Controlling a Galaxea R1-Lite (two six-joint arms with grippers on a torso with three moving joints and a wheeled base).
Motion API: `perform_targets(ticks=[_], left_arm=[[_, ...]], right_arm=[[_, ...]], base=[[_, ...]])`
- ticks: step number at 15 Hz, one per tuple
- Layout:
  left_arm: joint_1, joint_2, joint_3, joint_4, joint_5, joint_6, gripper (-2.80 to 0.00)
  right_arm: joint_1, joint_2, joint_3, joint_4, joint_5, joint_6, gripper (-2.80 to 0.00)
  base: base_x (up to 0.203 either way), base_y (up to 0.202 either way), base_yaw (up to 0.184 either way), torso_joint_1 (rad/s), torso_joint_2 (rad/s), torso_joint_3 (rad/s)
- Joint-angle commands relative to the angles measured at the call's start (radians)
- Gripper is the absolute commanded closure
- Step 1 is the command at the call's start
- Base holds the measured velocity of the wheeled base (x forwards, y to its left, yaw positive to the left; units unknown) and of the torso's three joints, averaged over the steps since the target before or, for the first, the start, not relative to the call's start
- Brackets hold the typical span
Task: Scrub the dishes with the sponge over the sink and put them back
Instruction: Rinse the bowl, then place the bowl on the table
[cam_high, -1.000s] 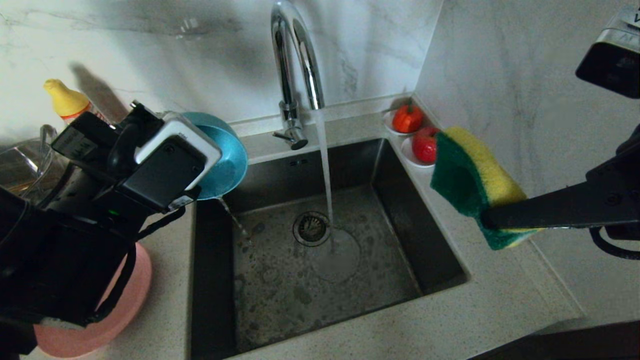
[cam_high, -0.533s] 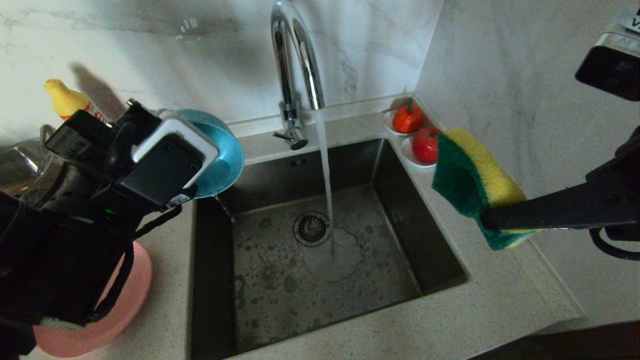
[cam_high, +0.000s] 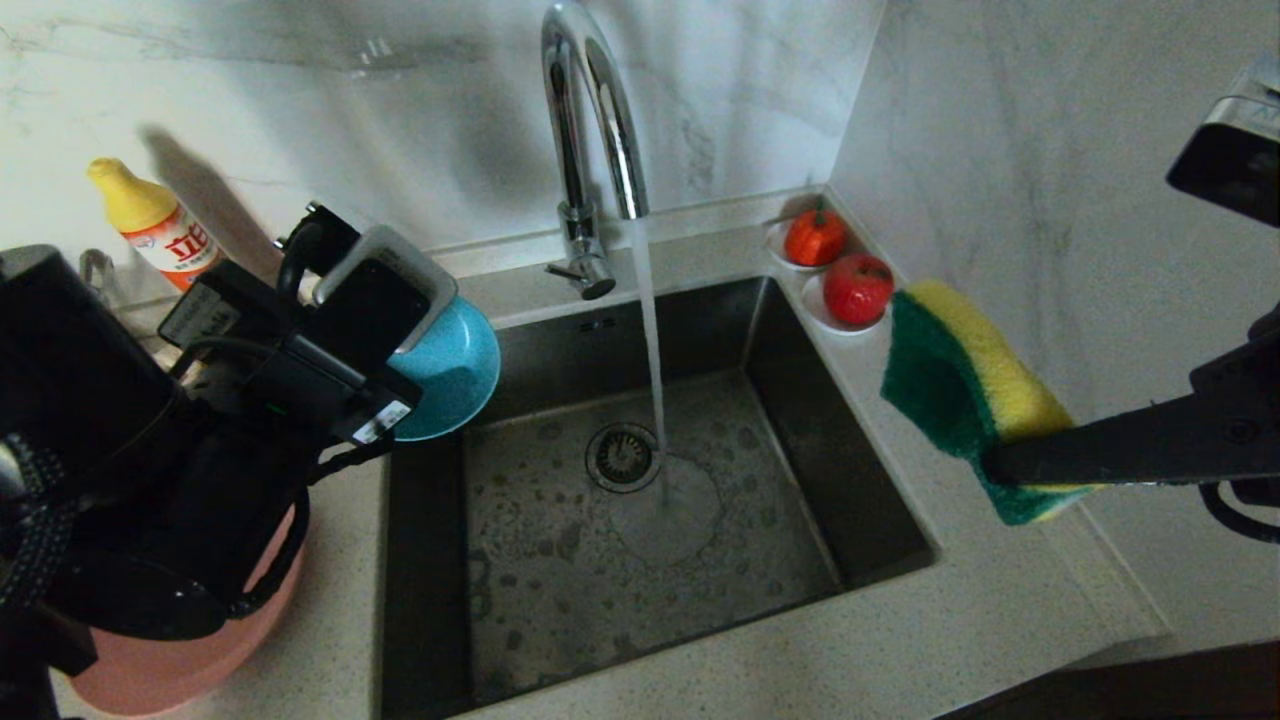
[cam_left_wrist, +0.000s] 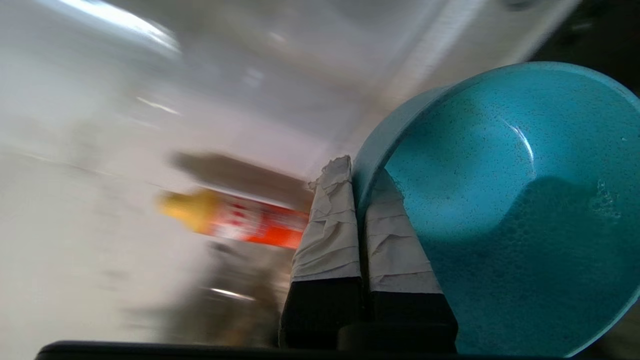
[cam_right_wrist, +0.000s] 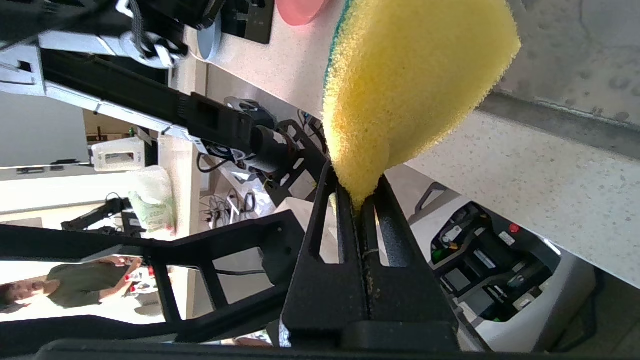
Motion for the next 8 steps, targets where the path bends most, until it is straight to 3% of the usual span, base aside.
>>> perform_targets(ticks=[1,5,8], left_arm=[[0.001,-0.025,-0.055,0.221,-0.002,-0.176,0.00],[0.020,-0.095,-0.186,0.709,-0.106,-0.640,0.00],[0.056,-0.132,-0.290,0.976,-0.215,-0.997,0.00]], right_arm=[[-0.004,-0.013,0.022,0.002,0.003,-0.011,0.00],[-0.004,-0.013,0.021,0.002,0.005,-0.014,0.00],[-0.004,-0.009,0.022,0.002,0.005,-0.014,0.00]], base=[[0.000,0.000,0.000,0.000,0.00,0.000],[0.000,0.000,0.000,0.000,0.00,0.000],[0.000,0.000,0.000,0.000,0.00,0.000]])
